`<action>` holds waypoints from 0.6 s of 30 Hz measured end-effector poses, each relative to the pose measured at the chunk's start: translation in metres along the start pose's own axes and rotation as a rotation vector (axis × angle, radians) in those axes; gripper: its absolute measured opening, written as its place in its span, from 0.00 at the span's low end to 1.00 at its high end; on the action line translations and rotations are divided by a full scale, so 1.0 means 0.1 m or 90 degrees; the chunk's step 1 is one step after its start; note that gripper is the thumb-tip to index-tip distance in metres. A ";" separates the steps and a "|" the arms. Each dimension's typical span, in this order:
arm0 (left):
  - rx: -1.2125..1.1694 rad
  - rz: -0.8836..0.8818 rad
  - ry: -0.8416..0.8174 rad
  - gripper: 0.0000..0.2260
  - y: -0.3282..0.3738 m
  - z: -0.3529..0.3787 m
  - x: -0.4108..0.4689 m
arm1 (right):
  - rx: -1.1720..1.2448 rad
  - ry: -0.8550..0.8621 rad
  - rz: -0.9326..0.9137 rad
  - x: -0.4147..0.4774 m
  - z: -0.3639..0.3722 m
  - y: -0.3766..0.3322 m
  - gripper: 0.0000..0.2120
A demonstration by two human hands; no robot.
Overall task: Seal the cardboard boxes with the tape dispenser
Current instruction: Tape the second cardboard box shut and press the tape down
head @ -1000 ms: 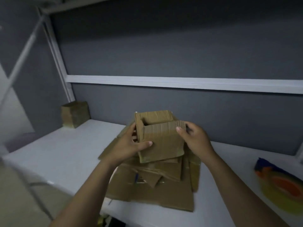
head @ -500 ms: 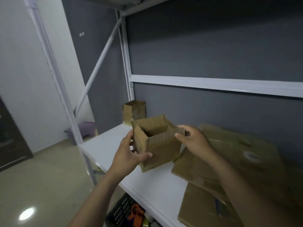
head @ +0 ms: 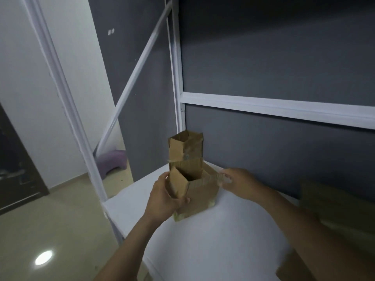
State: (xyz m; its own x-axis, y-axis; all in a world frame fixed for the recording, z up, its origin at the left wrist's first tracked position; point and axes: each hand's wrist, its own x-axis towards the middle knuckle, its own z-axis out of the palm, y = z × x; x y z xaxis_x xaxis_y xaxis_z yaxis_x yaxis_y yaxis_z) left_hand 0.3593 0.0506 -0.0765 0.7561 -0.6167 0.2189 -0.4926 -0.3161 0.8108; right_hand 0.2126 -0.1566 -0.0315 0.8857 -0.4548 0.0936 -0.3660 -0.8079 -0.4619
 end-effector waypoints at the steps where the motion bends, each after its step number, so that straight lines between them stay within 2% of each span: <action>1: -0.005 -0.011 0.003 0.39 -0.05 0.03 0.10 | -0.037 -0.007 0.010 0.12 0.03 0.02 0.18; 3: -0.025 -0.045 -0.010 0.36 -0.18 0.10 0.28 | -0.088 -0.034 0.031 0.28 0.08 0.02 0.18; 6: -0.023 -0.087 -0.037 0.38 -0.40 0.24 0.65 | -0.154 -0.064 0.038 0.53 0.19 0.03 0.20; 10: -0.064 -0.152 -0.044 0.33 -0.47 0.54 1.11 | -0.169 -0.023 0.040 0.78 0.33 0.10 0.29; 14: -0.189 -0.159 -0.089 0.50 -0.50 0.77 1.51 | -0.167 -0.034 0.059 1.01 0.39 0.13 0.36; 15: -0.165 -0.144 -0.108 0.49 -0.53 0.80 1.61 | -0.163 -0.031 0.057 1.08 0.41 0.13 0.37; 18: 0.007 -0.015 -0.048 0.34 -0.57 0.81 1.84 | -0.215 0.006 0.012 1.24 0.52 0.10 0.38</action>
State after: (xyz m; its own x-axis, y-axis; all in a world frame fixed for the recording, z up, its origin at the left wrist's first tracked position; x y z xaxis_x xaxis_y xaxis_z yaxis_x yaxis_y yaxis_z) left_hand 0.4915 -0.1029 -0.1259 0.7336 -0.6610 0.1576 -0.4792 -0.3388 0.8097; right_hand 0.3335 -0.2014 -0.0704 0.8755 -0.4735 0.0964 -0.4582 -0.8768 -0.1457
